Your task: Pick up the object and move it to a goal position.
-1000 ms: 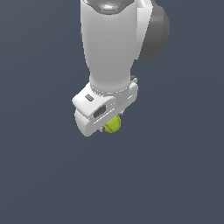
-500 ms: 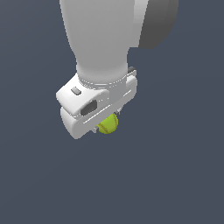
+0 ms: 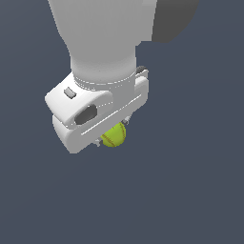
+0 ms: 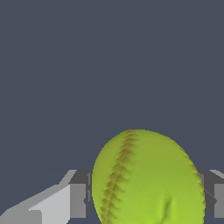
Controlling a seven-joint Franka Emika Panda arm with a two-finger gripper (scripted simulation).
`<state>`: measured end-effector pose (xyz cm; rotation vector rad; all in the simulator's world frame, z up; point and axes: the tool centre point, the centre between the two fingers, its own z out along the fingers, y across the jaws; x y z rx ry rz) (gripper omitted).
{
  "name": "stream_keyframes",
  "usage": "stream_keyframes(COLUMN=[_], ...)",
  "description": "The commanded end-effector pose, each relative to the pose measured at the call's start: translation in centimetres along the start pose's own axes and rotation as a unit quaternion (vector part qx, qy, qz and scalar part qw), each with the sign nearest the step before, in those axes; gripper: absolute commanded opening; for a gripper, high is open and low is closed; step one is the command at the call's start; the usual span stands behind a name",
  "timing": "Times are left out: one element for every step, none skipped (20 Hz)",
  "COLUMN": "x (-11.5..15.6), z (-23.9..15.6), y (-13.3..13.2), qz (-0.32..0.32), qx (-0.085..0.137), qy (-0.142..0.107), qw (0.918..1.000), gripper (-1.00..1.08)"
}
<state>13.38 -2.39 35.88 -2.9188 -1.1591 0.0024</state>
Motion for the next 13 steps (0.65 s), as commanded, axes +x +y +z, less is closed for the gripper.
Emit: stream_keyframes(x=[0.1, 0.13, 0.16, 0.18, 0.2, 0.22, 0.23, 0.24, 0.25, 0.26, 0.27, 0.27, 0.27], z=[-0.47, -0.56, -0.65, -0.72, -0.79, -0.84, -0.89, -0.92, -0.95, -0.98, -0.99, -1.0, -1.0], y=[0.24, 0.31, 0.37, 0.43, 0.47, 0.51, 0.55, 0.58, 0.6, 0.61, 0.63, 0.63, 0.64], qz=[0.0, 0.0, 0.0, 0.0, 0.0, 0.0, 0.0, 0.0, 0.0, 0.0, 0.0, 0.0, 0.0], qx=[-0.001, -0.001, -0.001, -0.001, -0.001, -0.001, -0.001, -0.001, -0.001, -0.001, -0.001, -0.001, -0.001], qy=[0.001, 0.001, 0.001, 0.001, 0.001, 0.001, 0.001, 0.001, 0.001, 0.001, 0.001, 0.001, 0.001], qw=[1.0, 1.0, 1.0, 1.0, 1.0, 1.0, 1.0, 1.0, 1.0, 1.0, 1.0, 1.0, 1.0], gripper=[-1.0, -1.0, -1.0, -1.0, -1.0, -1.0, -1.0, -1.0, -1.0, -1.0, -1.0, -1.0, -1.0])
